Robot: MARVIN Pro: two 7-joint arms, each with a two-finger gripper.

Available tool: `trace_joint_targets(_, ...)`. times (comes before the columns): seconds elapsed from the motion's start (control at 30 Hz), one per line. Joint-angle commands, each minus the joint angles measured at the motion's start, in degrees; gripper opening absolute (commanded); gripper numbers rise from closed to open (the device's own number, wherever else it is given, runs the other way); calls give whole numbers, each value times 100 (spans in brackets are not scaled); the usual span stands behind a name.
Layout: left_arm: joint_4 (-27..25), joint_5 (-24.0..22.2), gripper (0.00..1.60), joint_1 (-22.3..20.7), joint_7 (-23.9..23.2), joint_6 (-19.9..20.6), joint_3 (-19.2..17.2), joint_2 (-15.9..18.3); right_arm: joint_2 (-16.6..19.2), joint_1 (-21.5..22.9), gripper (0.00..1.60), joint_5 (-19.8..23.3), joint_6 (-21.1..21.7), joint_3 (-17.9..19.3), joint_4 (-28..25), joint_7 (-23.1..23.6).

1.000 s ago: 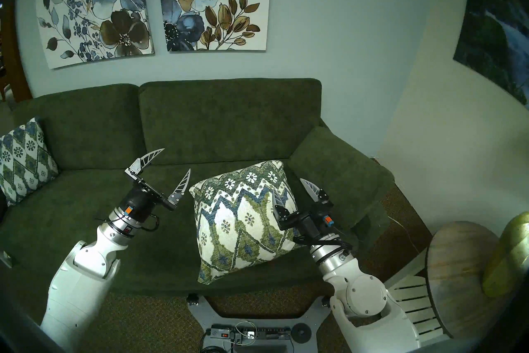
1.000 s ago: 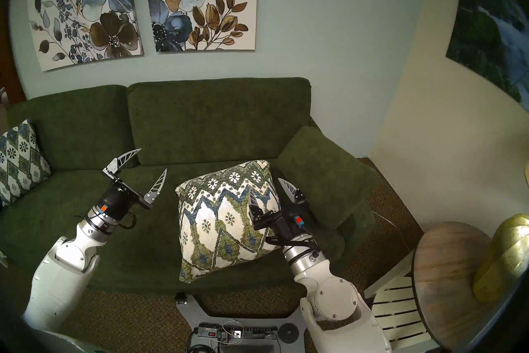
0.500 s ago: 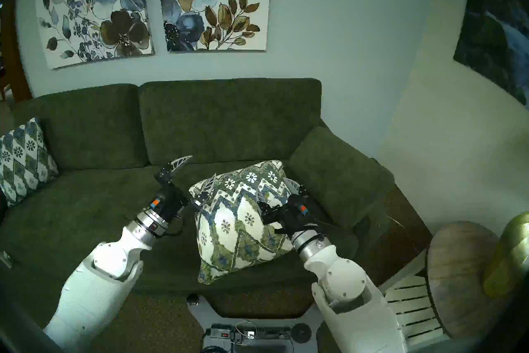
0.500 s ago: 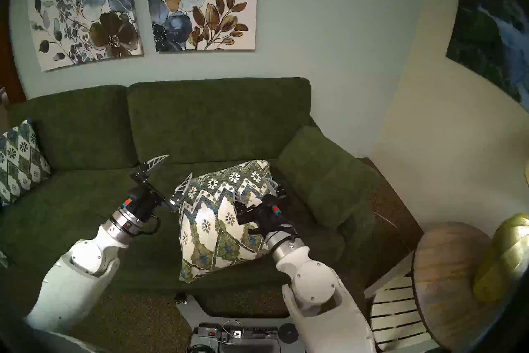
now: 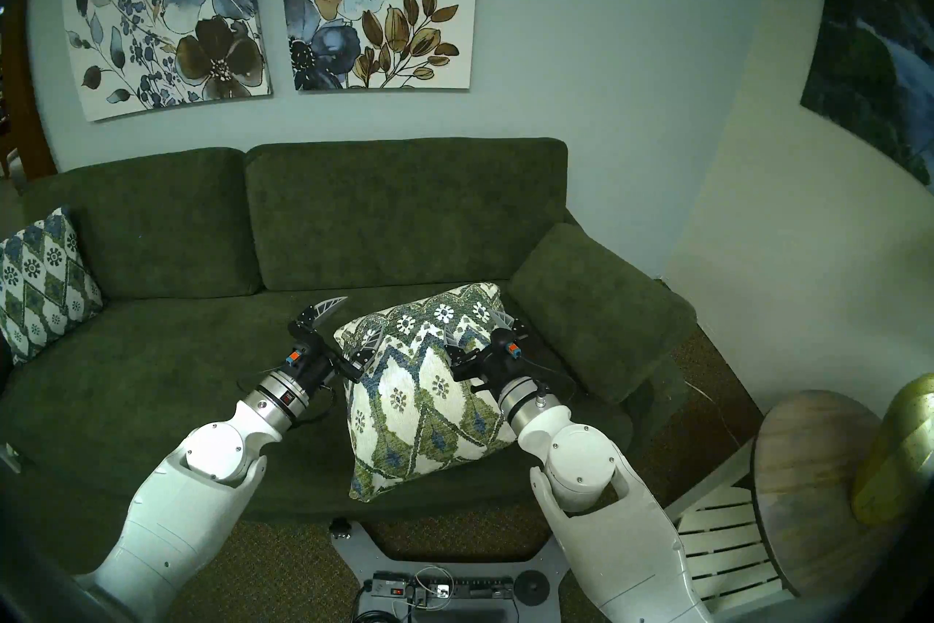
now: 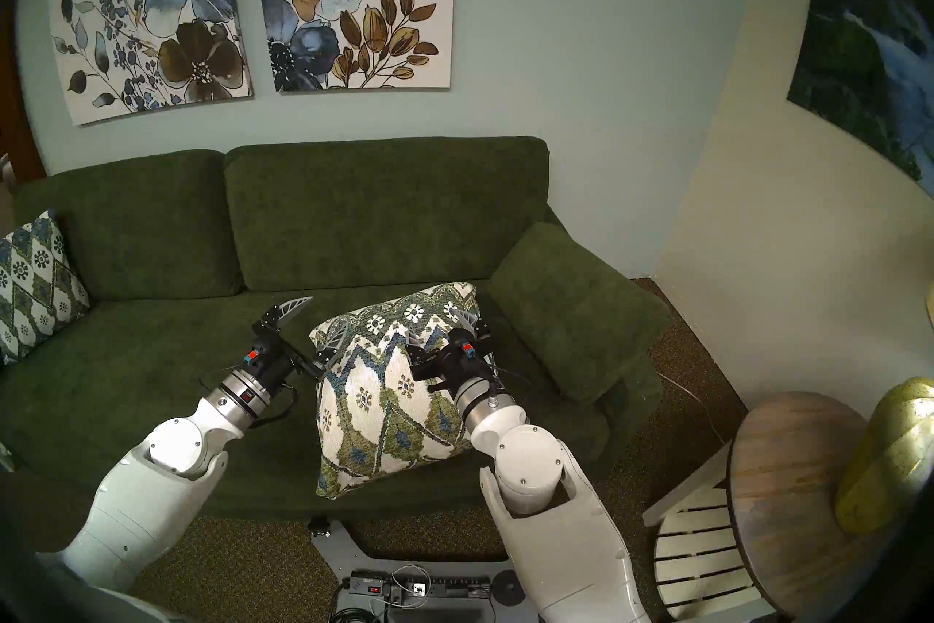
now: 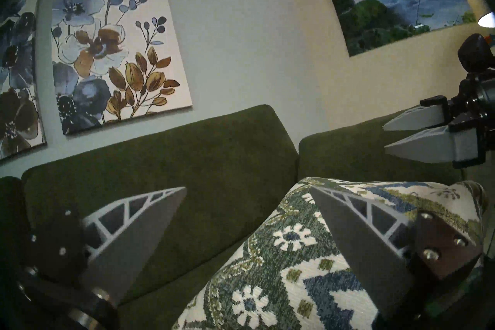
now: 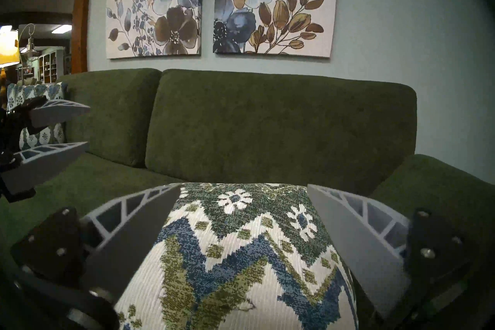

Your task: Fluff a cushion

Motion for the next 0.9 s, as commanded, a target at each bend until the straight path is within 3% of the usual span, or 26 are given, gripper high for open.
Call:
trace_joint_targets(0.0,500,-30,160,-473,-42,143,167,-219,-144,647,160,-49,206,-123,698,-62)
trace_joint_targets(0.23,1291,11,160,-781,-124,414,439,-427,-264,1059,160,-144,637,-238,1660,-212)
trace_joint_targets(0.27,1349,9,160,-778,-124,438,467,-456,-246,974,160,-153,691,-228,1574,-225)
trace_joint_targets(0.33,1631,25,160,-879,-163,488,563,-535,-290,1106,160,-148,715,-224,1950,-278)
trace_joint_targets(0.87,3054,86,160,-1415,-299,616,1092,-1110,-334,1235,160,-300,752,-261,3031,-518)
